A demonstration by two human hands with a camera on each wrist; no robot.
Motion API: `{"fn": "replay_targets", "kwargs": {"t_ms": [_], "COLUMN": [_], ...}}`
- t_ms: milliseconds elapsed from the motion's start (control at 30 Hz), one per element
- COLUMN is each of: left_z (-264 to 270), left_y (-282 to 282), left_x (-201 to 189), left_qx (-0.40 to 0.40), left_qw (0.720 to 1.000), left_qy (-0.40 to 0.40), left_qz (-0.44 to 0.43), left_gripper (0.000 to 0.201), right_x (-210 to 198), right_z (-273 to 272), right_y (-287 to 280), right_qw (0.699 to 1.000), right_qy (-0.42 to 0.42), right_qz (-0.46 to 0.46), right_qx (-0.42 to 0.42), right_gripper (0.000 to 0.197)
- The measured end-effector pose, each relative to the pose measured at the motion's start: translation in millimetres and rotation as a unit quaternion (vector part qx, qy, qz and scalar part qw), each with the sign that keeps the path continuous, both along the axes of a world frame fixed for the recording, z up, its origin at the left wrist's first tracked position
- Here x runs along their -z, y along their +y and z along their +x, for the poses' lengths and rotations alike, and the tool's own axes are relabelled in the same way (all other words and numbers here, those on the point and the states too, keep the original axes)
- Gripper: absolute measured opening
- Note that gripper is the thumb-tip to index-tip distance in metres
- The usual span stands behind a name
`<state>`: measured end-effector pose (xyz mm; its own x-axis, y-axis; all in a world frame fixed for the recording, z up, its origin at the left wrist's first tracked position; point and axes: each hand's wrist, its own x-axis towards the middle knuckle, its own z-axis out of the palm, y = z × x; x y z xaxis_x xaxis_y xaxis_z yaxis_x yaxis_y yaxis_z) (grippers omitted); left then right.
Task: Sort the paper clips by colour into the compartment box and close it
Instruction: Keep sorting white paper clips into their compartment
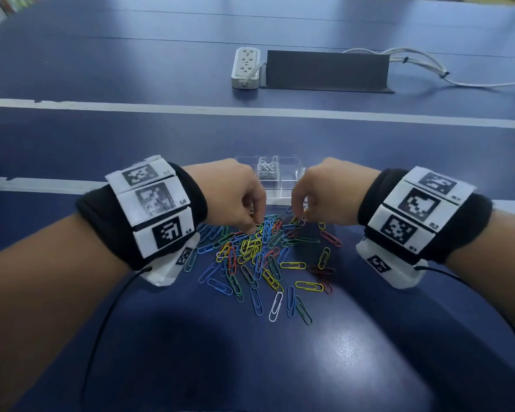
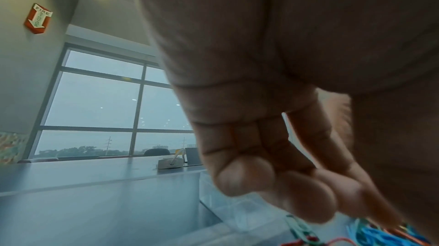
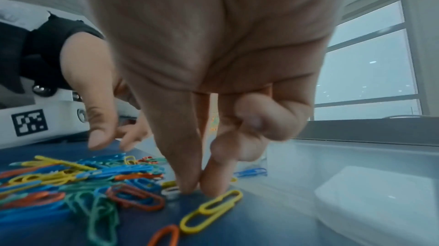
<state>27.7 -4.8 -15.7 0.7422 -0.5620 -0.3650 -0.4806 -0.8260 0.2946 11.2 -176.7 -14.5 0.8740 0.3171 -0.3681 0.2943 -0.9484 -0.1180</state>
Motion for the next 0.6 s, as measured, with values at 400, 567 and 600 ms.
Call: {"fn": "replay_targets", "kwargs": {"t_ms": [400, 567, 600], "left_z": [0.1, -2.8, -4.2], "left_y": [22.0, 24.1, 23.7], "left_x": [6.9, 3.9, 3.3], "left_qx": [-0.017, -0.017, -0.015], "left_qw": [0.999, 0.999, 0.999], "left_qy": [0.037, 0.021, 0.020], "left_qz": [0.033, 0.024, 0.026], "left_gripper": [0.025, 0.014, 0.012], "right_x": [4.9, 5.5, 5.4], "right_z": [-1.9, -5.4, -5.5], "right_y": [-11.2, -7.3, -6.5], "right_qw": [0.999, 0.993, 0.994], "right_qy": [-0.040, -0.052, -0.053], "right_qz": [-0.024, -0.087, -0.079], "right_qx": [-0.023, -0.058, -0.054], "right_gripper": [0.016, 0.016, 0.016]}}
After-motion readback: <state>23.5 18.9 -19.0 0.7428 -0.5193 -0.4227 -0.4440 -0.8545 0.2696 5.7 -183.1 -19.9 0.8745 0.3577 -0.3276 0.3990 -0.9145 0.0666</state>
